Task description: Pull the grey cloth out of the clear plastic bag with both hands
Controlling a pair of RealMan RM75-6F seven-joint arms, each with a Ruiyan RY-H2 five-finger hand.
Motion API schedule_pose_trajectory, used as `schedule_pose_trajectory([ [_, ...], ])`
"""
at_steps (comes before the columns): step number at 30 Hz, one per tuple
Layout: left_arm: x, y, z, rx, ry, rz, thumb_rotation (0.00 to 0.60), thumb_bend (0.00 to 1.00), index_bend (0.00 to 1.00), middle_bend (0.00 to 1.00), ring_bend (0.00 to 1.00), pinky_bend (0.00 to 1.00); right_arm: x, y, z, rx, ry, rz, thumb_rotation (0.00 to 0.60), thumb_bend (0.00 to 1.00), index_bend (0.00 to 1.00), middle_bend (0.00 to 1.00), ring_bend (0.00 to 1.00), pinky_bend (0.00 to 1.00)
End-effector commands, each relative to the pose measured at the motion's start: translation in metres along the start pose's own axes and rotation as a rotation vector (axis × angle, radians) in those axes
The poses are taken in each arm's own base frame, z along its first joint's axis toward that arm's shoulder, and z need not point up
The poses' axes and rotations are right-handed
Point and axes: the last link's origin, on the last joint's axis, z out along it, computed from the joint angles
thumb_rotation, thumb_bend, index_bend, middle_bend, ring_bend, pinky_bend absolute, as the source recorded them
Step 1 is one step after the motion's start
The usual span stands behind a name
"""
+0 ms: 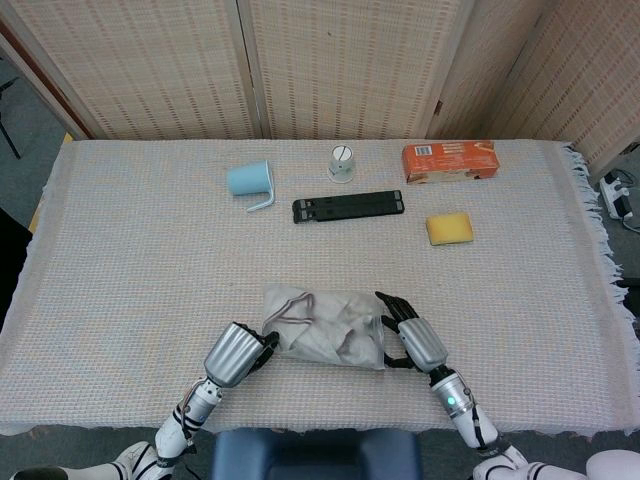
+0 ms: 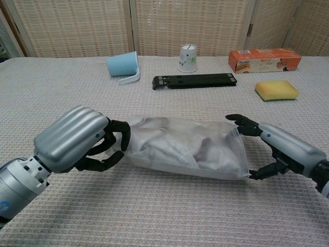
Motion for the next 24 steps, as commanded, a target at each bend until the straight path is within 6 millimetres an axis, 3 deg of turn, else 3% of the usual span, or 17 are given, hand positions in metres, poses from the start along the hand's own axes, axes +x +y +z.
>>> schedule_pose_trajectory([
  [1,0.000,-0.001,0.000,0.003,0.000,-0.001,0.600,0.63,0.75,1.00,1.00,1.00,-0.010,-0.001,0.005,0.009,-0.005,0.045,0.600,0.32,0.36,0.00,0.00,0.00],
  [16,0.005,-0.008,0.000,0.025,0.008,0.000,0.600,0.63,0.75,1.00,1.00,1.00,-0.031,-0.001,0.012,0.000,-0.005,0.104,0.600,0.39,0.66,0.01,0.00,0.00],
  [24,0.007,-0.014,0.000,0.037,0.011,0.004,0.600,0.63,0.75,1.00,1.00,1.00,-0.023,-0.002,0.009,-0.004,0.055,0.080,0.600,0.39,0.71,0.04,0.00,0.00],
])
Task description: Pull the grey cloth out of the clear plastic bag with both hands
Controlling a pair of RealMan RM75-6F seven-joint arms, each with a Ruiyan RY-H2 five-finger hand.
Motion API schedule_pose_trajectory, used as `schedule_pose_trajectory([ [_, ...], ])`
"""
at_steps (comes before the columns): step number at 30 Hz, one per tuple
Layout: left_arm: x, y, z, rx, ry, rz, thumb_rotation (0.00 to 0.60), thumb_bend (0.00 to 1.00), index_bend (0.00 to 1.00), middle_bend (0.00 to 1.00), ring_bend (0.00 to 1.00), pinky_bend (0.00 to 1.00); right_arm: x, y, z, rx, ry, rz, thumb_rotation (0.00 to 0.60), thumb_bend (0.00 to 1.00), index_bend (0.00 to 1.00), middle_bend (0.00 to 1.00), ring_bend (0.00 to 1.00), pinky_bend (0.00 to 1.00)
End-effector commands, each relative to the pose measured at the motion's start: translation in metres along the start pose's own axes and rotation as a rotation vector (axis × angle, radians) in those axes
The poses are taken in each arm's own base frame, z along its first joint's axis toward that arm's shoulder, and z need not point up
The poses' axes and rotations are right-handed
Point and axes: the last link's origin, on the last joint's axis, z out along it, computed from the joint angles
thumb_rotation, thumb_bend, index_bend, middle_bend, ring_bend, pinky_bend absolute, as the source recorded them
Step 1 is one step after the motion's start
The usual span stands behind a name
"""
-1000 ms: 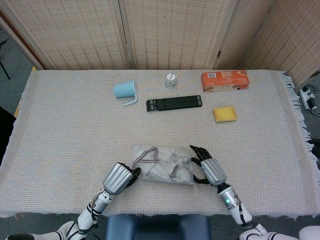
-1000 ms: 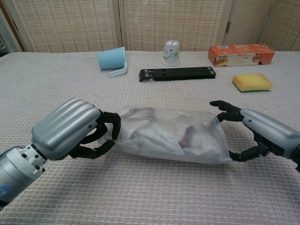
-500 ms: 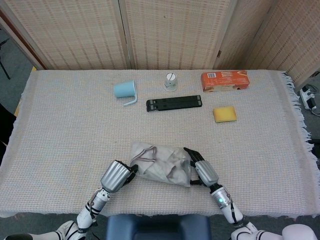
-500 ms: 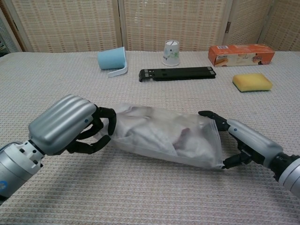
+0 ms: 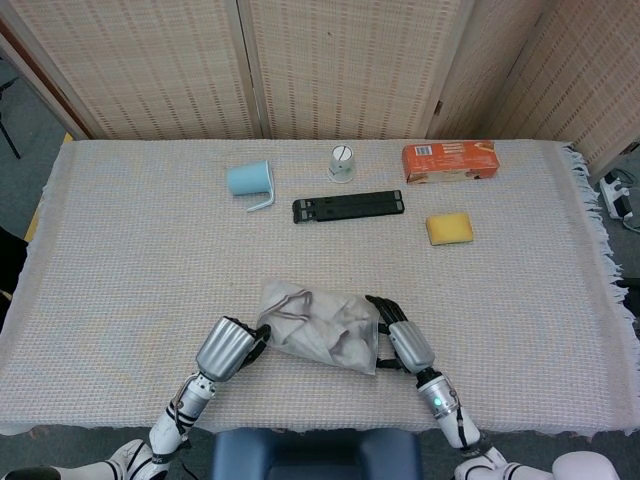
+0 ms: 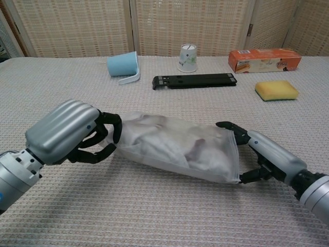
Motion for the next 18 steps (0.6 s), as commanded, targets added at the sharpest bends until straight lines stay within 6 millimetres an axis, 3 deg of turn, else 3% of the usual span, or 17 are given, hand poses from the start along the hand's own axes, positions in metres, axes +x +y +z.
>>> schedule_pose_trajectory([
  [1,0.000,-0.002,0.000,0.005,0.001,0.002,0.600,0.63,0.75,1.00,1.00,1.00,0.006,0.000,-0.002,-0.005,0.028,-0.017,0.600,0.39,0.71,0.04,0.00,0.00],
  [18,0.001,-0.023,0.008,0.059,-0.001,0.058,0.600,0.63,0.75,1.00,1.00,1.00,0.047,0.010,-0.021,-0.034,0.094,-0.102,0.600,0.39,0.71,0.04,0.00,0.00],
])
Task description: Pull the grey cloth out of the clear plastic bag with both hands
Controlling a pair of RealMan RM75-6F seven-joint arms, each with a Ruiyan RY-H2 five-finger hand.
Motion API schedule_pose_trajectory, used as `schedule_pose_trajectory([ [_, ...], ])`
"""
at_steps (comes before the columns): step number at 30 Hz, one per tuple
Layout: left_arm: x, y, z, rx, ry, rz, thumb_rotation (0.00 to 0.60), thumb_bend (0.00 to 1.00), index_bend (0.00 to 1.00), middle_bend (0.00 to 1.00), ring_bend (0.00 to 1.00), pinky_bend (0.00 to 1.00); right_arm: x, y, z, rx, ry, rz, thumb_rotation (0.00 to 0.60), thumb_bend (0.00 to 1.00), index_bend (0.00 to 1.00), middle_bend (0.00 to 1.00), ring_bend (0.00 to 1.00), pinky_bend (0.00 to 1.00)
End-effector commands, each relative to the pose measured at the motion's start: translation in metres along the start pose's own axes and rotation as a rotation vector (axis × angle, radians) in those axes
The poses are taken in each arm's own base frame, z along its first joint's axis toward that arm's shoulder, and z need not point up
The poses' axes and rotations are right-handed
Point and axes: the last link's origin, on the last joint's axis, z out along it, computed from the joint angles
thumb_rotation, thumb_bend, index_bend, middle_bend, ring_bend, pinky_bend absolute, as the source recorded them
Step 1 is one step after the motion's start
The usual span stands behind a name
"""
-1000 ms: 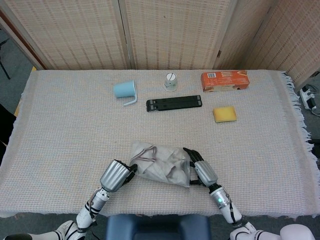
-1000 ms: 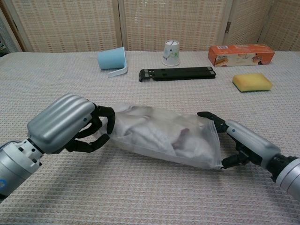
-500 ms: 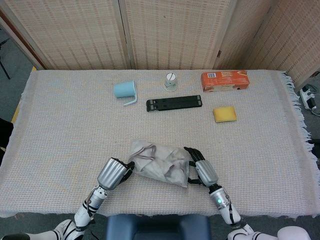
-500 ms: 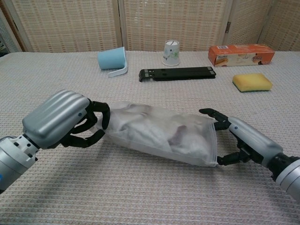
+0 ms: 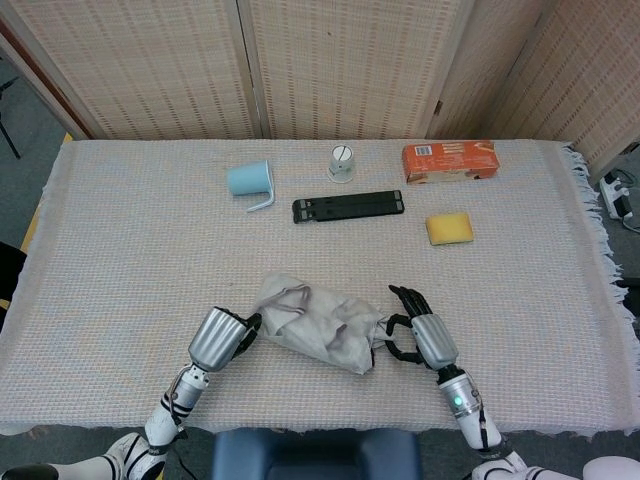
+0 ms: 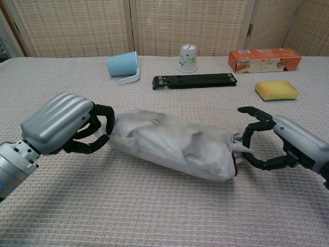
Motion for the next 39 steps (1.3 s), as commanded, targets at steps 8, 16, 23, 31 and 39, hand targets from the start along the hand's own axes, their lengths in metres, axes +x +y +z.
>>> schedule_pose_trajectory([
  [8,-0.003,-0.020,0.010,0.054,-0.004,0.054,0.600,0.63,0.75,1.00,1.00,1.00,0.036,0.014,-0.010,-0.021,0.049,-0.061,0.600,0.39,0.72,0.05,0.00,0.00],
  [16,0.003,-0.066,0.014,0.147,-0.008,0.142,0.600,0.63,0.75,1.00,1.00,1.00,0.094,0.031,-0.022,-0.060,0.133,-0.165,0.600,0.39,0.72,0.05,0.00,0.00],
  [23,0.009,-0.100,0.003,0.223,-0.017,0.179,0.600,0.63,0.75,1.00,1.00,1.00,0.137,0.047,-0.028,-0.122,0.207,-0.214,0.600,0.39,0.72,0.05,0.00,0.00],
  [31,0.016,-0.129,-0.018,0.308,-0.021,0.191,0.600,0.63,0.75,1.00,1.00,1.00,0.173,0.073,-0.034,-0.213,0.290,-0.235,0.600,0.39,0.72,0.05,0.00,0.00],
  [39,0.030,-0.145,-0.036,0.348,0.005,0.181,0.600,0.64,0.74,1.00,1.00,1.00,0.185,0.086,-0.035,-0.258,0.309,-0.224,0.600,0.39,0.70,0.05,0.00,0.00],
])
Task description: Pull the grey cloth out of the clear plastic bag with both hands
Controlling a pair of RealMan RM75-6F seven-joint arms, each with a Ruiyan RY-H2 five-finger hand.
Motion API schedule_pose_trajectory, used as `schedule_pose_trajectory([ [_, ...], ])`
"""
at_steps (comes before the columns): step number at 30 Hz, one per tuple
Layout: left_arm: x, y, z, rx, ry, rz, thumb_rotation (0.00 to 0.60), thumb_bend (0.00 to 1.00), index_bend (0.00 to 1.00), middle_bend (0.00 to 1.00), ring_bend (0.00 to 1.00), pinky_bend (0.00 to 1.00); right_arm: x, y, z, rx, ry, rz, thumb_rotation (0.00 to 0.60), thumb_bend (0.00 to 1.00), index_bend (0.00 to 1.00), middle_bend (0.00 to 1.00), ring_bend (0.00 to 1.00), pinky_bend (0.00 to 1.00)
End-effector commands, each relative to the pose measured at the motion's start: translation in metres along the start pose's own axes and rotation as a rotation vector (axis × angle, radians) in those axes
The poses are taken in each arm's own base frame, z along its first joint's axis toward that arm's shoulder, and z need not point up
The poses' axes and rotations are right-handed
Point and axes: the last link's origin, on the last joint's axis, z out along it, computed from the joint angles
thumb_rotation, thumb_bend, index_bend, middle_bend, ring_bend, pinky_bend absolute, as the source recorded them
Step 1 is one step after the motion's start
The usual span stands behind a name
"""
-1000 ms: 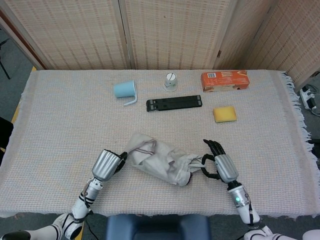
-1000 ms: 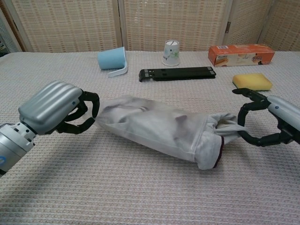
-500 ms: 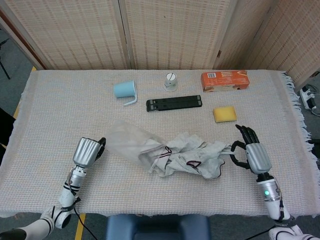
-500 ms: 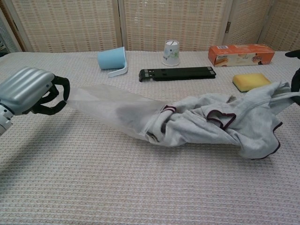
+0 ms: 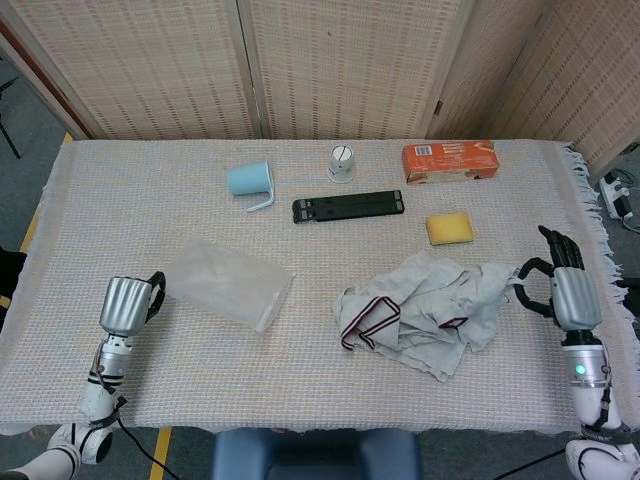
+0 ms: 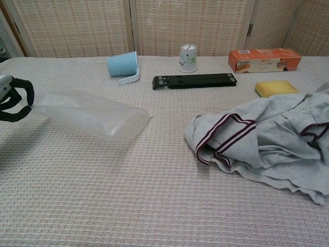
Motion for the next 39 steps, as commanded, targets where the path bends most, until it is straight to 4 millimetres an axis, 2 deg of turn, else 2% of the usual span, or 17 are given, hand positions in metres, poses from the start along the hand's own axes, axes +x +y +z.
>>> schedule_pose_trajectory([
  [1,0.002,-0.003,-0.003,-0.001,-0.009,-0.024,0.600,0.63,0.69,1.00,1.00,1.00,-0.001,0.001,-0.002,-0.002,-0.025,0.010,0.600,0.38,0.63,0.03,0.00,0.00],
  [2,0.002,-0.001,-0.006,-0.012,-0.031,-0.044,0.600,0.59,0.60,1.00,1.00,1.00,-0.002,0.000,-0.005,0.010,-0.049,0.023,0.600,0.35,0.46,0.01,0.00,0.00],
  [3,0.003,0.002,-0.008,-0.027,-0.046,-0.059,0.600,0.50,0.47,1.00,1.00,1.00,0.000,-0.002,-0.007,0.023,-0.061,0.031,0.600,0.33,0.38,0.01,0.00,0.00],
  [4,0.005,0.007,-0.011,-0.048,-0.065,-0.074,0.600,0.43,0.39,1.00,1.00,1.00,0.002,-0.003,-0.011,0.038,-0.069,0.029,0.600,0.27,0.19,0.00,0.00,0.00],
  [5,0.006,0.012,-0.014,-0.063,-0.084,-0.087,0.600,0.31,0.29,1.00,1.00,1.00,0.004,-0.003,-0.013,0.047,-0.076,0.018,0.600,0.23,0.07,0.00,0.00,0.00],
  [7,0.010,0.025,-0.019,-0.095,-0.134,-0.118,0.600,0.19,0.18,1.00,1.00,1.00,0.011,-0.006,-0.021,0.067,-0.094,-0.023,0.600,0.18,0.00,0.00,0.00,0.00],
  [10,0.022,0.044,-0.025,-0.127,-0.220,-0.183,0.600,0.13,0.11,0.99,0.98,1.00,0.026,-0.012,-0.035,0.078,-0.118,-0.116,0.600,0.11,0.00,0.00,0.00,0.00],
  [13,0.040,0.055,-0.029,-0.148,-0.287,-0.255,0.600,0.12,0.08,0.86,0.86,0.95,0.039,-0.018,-0.048,0.074,-0.116,-0.187,0.600,0.09,0.00,0.00,0.00,0.00],
  [16,0.060,0.057,-0.035,-0.162,-0.384,-0.292,0.600,0.13,0.08,0.62,0.58,0.70,0.048,-0.025,-0.064,0.059,-0.108,-0.272,0.600,0.08,0.00,0.00,0.00,0.00],
  [18,0.071,0.052,-0.037,-0.160,-0.426,-0.275,0.600,0.14,0.08,0.43,0.39,0.49,0.050,-0.027,-0.072,0.048,-0.100,-0.323,0.600,0.08,0.00,0.00,0.00,0.00],
  [20,0.083,0.043,-0.040,-0.135,-0.422,-0.271,0.600,0.14,0.08,0.33,0.26,0.34,0.048,-0.029,-0.081,0.033,-0.095,-0.361,0.600,0.08,0.00,0.00,0.00,0.00],
  [23,0.093,0.026,-0.051,-0.093,-0.356,-0.295,0.600,0.14,0.10,0.23,0.13,0.22,0.043,-0.028,-0.092,0.022,-0.101,-0.395,0.600,0.08,0.00,0.00,0.00,0.00],
  [27,0.095,-0.003,-0.083,-0.053,-0.215,-0.309,0.600,0.13,0.15,0.16,0.05,0.13,0.039,-0.023,-0.104,0.020,-0.100,-0.391,0.600,0.08,0.00,0.00,0.00,0.00],
  [30,0.089,-0.023,-0.105,-0.015,-0.179,-0.315,0.600,0.13,0.19,0.14,0.03,0.10,0.041,-0.023,-0.105,0.038,-0.098,-0.376,0.600,0.08,0.00,0.00,0.00,0.00],
  [32,0.088,-0.030,-0.108,-0.025,-0.203,-0.301,0.600,0.13,0.20,0.13,0.02,0.09,0.042,-0.022,-0.106,0.040,-0.092,-0.376,0.600,0.08,0.00,0.00,0.00,0.00],
  [39,0.099,-0.044,-0.106,0.018,-0.095,-0.268,0.600,0.14,0.20,0.13,0.02,0.09,0.041,-0.023,-0.107,0.043,-0.096,-0.371,0.600,0.08,0.00,0.00,0.00,0.00],
])
